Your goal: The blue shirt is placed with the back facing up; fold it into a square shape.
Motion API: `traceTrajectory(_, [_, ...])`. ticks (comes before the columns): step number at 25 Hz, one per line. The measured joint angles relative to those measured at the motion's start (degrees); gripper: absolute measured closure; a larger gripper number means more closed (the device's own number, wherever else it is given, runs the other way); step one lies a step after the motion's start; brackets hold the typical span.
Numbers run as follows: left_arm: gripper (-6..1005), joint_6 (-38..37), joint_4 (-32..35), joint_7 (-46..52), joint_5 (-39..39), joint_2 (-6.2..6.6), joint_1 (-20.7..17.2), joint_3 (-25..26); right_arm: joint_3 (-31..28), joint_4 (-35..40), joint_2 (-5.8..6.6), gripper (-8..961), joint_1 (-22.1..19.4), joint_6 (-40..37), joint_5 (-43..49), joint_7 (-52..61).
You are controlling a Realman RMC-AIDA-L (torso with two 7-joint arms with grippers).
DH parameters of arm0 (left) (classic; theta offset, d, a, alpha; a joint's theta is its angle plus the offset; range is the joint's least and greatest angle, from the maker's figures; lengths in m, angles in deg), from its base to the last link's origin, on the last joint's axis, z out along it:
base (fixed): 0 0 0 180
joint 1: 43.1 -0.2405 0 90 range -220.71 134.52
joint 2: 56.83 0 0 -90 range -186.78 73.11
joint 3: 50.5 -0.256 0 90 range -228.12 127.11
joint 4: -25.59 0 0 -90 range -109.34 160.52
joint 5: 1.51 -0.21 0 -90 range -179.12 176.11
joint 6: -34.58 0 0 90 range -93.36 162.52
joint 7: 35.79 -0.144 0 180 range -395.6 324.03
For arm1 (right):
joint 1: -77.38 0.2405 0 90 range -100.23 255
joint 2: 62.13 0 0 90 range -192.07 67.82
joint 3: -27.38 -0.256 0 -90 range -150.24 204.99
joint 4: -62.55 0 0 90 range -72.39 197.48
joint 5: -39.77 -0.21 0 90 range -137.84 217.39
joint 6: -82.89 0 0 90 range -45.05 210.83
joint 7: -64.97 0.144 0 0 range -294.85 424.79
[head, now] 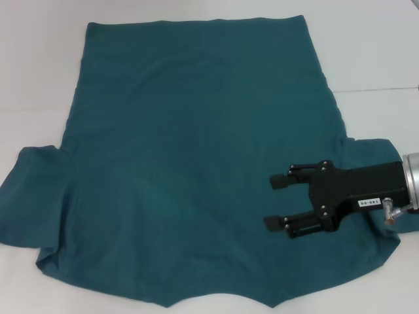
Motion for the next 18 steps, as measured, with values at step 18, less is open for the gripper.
traceTrajectory(18, [366,3.1,-1.9,-0.4,0.0,0.17,-0.5,-0.5,0.0,-1.1,0.0,69,-0.2,0.3,0.0,-0.4])
